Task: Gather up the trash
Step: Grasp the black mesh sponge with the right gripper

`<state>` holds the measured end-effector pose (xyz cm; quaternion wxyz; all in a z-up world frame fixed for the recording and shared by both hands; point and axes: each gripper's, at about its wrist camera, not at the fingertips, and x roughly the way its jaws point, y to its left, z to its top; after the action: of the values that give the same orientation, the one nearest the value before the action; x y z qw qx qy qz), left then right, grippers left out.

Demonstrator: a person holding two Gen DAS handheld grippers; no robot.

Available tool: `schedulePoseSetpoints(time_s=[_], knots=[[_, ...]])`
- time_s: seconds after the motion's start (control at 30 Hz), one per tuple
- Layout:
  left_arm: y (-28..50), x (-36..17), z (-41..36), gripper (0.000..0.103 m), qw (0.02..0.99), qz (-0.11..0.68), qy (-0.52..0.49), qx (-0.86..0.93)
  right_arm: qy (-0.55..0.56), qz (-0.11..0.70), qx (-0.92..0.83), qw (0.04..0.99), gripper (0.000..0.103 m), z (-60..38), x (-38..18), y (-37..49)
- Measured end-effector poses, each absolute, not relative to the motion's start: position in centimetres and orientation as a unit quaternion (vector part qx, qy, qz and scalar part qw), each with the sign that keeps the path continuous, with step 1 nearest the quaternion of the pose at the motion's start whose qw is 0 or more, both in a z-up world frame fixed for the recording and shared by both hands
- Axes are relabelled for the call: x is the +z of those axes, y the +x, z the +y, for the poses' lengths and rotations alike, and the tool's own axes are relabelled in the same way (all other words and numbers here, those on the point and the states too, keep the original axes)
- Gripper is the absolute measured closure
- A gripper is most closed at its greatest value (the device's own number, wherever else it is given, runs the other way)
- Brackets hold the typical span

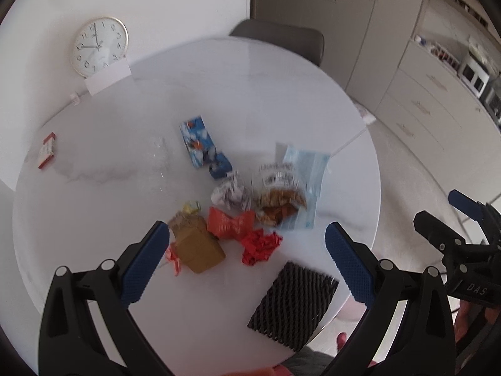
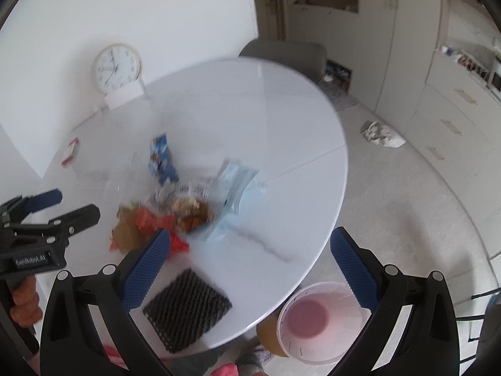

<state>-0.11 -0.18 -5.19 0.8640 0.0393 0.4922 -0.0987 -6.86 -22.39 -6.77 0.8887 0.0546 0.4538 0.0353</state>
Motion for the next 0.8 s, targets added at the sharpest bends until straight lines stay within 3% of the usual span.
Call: schedulePoseSetpoints(time_s=[0.13, 0.47, 0.6, 0.73, 0.8], knots=[[-0.4, -7.2, 0.5, 0.008, 0.852, 0.513, 0.040, -0.098, 0.051, 0.492, 0.067, 0.867, 0.002, -21.5, -10.6, -7.4], [0.0, -9.6, 2.3, 0.008, 0.840, 0.532, 0.055, -0.091, 0.081, 0.607, 0.061, 0.788, 0.040, -17.8, -20.1, -8.6], [0.6, -10.2, 2.5, 0.008, 0.835, 0.538, 0.056, -0.102, 0.114, 0.623, 0.046, 0.773, 0.045, -17.4, -21.3, -8.8], [1.3, -10.5, 2.5, 0.008, 0.833, 0.539, 0.057, -0.115, 0.159, 0.630, 0.048, 0.758, 0.081, -17.3, -22.0, -8.9], [1.5, -10.6, 2.5, 0.008, 0.831, 0.540, 0.058, -0.120, 0.165, 0.627, 0.044, 0.760, 0.086, -17.4, -21.6, -9.2]])
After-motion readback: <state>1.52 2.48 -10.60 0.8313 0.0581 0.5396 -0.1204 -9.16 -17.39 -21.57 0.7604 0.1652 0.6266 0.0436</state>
